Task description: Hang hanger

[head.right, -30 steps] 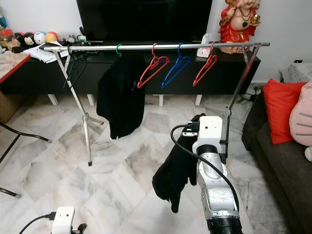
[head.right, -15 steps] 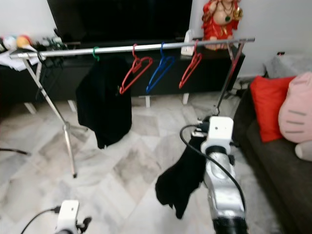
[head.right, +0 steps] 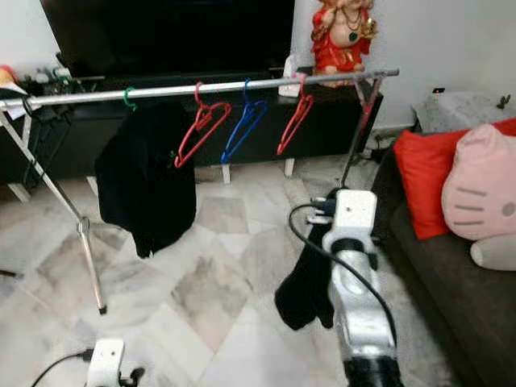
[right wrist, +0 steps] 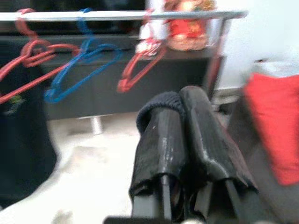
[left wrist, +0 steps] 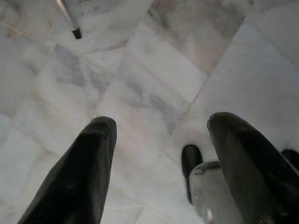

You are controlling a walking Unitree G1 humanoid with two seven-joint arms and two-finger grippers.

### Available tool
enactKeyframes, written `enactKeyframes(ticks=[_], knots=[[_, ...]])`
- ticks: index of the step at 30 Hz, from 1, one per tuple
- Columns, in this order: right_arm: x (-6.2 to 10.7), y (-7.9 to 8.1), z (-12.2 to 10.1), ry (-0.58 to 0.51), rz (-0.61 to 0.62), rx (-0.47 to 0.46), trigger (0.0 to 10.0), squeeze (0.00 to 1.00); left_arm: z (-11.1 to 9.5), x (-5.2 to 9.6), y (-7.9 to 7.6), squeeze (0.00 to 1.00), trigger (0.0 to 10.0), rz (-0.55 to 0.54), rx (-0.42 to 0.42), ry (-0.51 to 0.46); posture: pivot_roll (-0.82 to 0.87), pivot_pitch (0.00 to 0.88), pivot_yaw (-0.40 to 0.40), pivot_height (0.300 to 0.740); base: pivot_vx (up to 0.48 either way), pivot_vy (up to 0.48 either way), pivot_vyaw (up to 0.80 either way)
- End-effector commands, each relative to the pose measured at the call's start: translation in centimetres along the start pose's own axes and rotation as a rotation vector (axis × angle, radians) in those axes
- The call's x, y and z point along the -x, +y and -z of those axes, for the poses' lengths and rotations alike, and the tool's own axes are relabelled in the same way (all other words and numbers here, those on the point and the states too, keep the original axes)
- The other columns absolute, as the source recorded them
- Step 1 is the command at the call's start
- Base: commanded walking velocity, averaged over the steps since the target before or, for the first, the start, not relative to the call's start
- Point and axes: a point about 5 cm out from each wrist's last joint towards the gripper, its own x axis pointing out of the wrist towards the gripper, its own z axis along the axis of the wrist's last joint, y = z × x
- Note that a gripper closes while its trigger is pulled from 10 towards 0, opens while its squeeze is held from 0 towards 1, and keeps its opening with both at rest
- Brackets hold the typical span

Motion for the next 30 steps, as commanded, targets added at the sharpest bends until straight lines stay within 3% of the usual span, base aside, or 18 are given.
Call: enactKeyframes(ticks=[1,22,26,30], knots=[[-0.2,-0.9,-0.5,-0.036,0.023,0.021,10.0,0.00,0.1,0.0,-0.2,0.00,10.0,0.005,0.004,0.010,-0.07,0.000,0.005,0.740,0.255,0.000,0.00],[2.7,-2.5,5.8,0.075,0.075,0.013,10.0,0.00,0.3,0.1,-0.2,0.00,10.0,0.004,0.001,0.017,-0.08,0.000,0.011,0.740,0.251,0.000,0.00],[3.3,-2.6,7.7,0.126,0.076,0.028,10.0,0.00,0.1,0.0,-0.2,0.00,10.0,0.000,0.007,0.010,-0.07,0.000,0.006,0.740,0.000,0.000,0.00],[3.4,-2.7,8.0,0.123,0.078,0.028,10.0,0.00,0.1,0.0,-0.3,0.00,10.0,0.000,0.011,0.008,-0.07,0.000,0.004,0.740,0.000,0.000,0.00]])
